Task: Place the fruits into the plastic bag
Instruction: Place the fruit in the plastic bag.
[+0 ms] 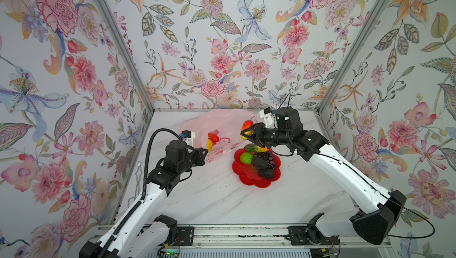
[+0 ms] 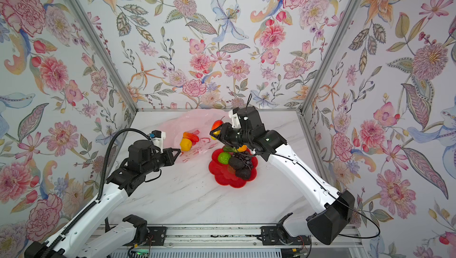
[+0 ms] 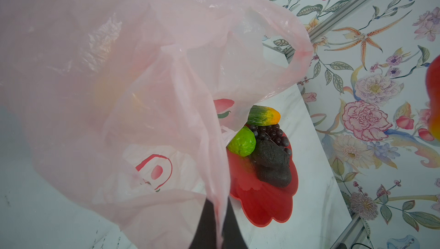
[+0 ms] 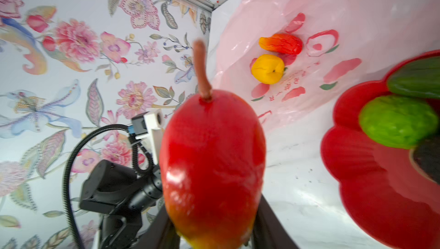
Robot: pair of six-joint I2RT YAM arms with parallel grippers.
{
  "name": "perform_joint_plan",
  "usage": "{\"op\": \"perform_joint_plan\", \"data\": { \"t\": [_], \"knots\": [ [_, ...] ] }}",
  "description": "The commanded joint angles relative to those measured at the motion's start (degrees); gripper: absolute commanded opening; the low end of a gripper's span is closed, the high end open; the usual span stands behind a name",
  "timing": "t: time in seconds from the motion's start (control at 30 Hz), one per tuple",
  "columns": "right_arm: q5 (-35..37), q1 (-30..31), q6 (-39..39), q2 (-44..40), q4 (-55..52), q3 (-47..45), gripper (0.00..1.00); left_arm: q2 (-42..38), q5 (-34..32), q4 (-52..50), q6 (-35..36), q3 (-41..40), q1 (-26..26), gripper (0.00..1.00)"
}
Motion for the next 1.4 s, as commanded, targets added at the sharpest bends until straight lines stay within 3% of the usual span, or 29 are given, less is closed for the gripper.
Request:
{"op": "perform_joint_plan", "data": {
  "t": [0.0, 0.23, 0.43, 0.83, 1.37],
  "knots": [
    [-3.9, -0.25, 7.42, 0.92, 10.35, -1.7, 0.3, 0.13, 0.89, 1.43, 1.04, 1.2, 0.46, 0.0],
    [-7.06, 1.86, 15.73, 5.57, 20.39, -2.6, 0.3, 0.32, 1.37, 2.1, 0.43, 0.69, 0.55, 0.0],
    [-9.33, 5.08, 16.94, 11.91, 21.84, 0.97, 0.3, 0.21, 1.71, 3.01, -0.54, 0.25, 0.6, 0.0],
    [-10.75, 7.16, 8.5, 22.51, 12.61, 6.29, 0.3, -2.31, 0.83, 3.26, -2.79, -1.23, 0.53, 0.0],
    [-9.65, 7.18, 5.96, 37.64, 8.6, 15.54, 0.31, -3.1, 1.47, 3.13, -3.08, -1.83, 0.54, 0.0]
  ]
}}
